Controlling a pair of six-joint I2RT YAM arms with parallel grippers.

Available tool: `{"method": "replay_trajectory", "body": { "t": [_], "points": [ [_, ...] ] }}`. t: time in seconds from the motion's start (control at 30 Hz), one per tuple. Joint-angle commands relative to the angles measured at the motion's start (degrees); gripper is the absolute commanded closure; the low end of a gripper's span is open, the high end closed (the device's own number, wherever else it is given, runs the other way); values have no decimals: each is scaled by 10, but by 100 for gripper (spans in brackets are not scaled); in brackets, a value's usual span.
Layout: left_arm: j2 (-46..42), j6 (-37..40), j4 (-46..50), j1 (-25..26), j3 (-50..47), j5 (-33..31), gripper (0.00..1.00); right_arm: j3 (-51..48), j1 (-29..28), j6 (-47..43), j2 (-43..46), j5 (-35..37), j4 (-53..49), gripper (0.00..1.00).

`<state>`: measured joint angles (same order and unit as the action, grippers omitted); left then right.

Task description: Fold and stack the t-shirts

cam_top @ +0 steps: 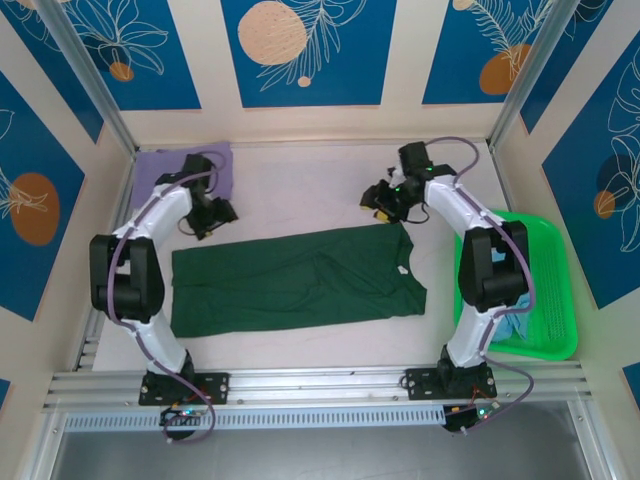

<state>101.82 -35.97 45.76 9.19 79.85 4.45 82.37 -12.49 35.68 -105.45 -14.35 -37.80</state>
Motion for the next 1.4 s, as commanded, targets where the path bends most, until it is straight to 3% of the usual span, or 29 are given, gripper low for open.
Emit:
{"method": "replay_trajectory", "body": {
  "t": [0.0, 0.17, 0.3, 0.53, 0.97, 1.37],
  "points": [
    [28, -15, 12, 70, 24, 68, 37, 7, -22, -26, -51, -45, -4, 52],
    [111, -4, 15, 147, 82, 101, 40, 64, -50, -64, -119, -27, -51, 58],
    [167, 1, 27, 171, 125, 97, 41, 77, -58, -68, -130, -3, -54, 59],
    [223, -1, 38, 173, 141, 95, 41, 77, -69, -74, -141, -6, -62, 61],
    [229, 1, 31, 174, 126, 98, 41, 68, -77, -79, -147, 14, -70, 63],
    [228, 5, 35, 173, 127, 93, 41, 62, -80, -82, -145, 6, -73, 81]
  ]
}}
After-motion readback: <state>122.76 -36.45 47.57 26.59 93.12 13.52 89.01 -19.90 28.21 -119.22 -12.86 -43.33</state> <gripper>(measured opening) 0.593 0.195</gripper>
